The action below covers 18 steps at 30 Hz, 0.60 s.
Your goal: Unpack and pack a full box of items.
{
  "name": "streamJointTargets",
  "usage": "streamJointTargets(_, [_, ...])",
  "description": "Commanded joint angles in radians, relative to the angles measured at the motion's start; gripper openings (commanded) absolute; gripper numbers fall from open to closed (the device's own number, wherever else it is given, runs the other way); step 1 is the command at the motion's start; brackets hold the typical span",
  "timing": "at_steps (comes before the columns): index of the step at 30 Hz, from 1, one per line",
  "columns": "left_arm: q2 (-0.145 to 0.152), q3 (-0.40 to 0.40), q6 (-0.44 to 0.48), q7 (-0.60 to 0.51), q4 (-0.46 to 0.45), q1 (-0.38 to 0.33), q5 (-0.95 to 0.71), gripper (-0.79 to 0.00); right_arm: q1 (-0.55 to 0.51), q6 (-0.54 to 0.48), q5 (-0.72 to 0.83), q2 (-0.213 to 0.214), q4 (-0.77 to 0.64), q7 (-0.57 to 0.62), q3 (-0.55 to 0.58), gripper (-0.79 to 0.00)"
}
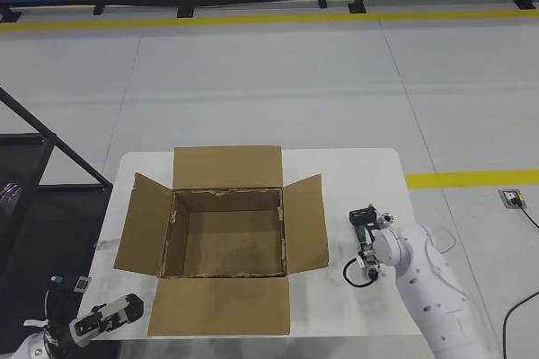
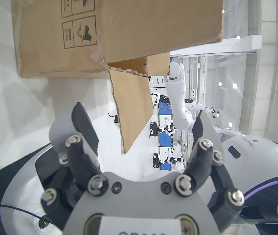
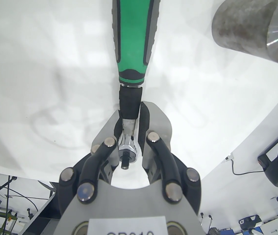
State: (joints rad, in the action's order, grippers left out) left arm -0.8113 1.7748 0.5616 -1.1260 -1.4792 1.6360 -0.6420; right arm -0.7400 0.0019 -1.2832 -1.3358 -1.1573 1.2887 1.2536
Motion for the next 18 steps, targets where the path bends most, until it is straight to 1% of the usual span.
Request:
streamJointTargets(1, [0.000, 0.000, 0.000, 0.000, 0.000, 0.000, 0.000, 0.000, 0.007, -0.002, 0.002, -0.001, 0.012, -0.001, -0.005, -0.622])
streamJointTargets(2, [0.000, 0.000, 0.000, 0.000, 0.000, 0.000, 0.000, 0.000, 0.011, -0.002, 0.003, -0.002, 0.019, -0.001, -0.007, -0.646])
streamJointTargets(4, [0.000, 0.000, 0.000, 0.000, 0.000, 0.000, 0.000, 0.000, 0.019, -0.001, 0.004, -0.002, 0.031, -0.004, -0.011, -0.754])
streamJointTargets(5, [0.000, 0.000, 0.000, 0.000, 0.000, 0.000, 0.000, 0.000, 0.023, -0.001, 0.005, -0.003, 0.036, -0.005, -0.012, -0.785])
streamJointTargets(9, [0.000, 0.000, 0.000, 0.000, 0.000, 0.000, 0.000, 0.000, 0.026, 0.011, 0.002, 0.000, 0.024, -0.017, -0.004, -0.785])
streamJointTargets(12, [0.000, 0.000, 0.000, 0.000, 0.000, 0.000, 0.000, 0.000, 0.006, 0.026, -0.011, 0.007, -0.039, -0.020, 0.018, -0.785])
streamJointTargets(15, [0.000, 0.000, 0.000, 0.000, 0.000, 0.000, 0.000, 0.000, -0.042, 0.033, -0.026, 0.018, -0.163, -0.025, 0.059, -0.785])
streamJointTargets(18, [0.000, 0.000, 0.000, 0.000, 0.000, 0.000, 0.000, 0.000, -0.123, 0.046, -0.037, 0.031, -0.348, -0.048, 0.115, -0.785])
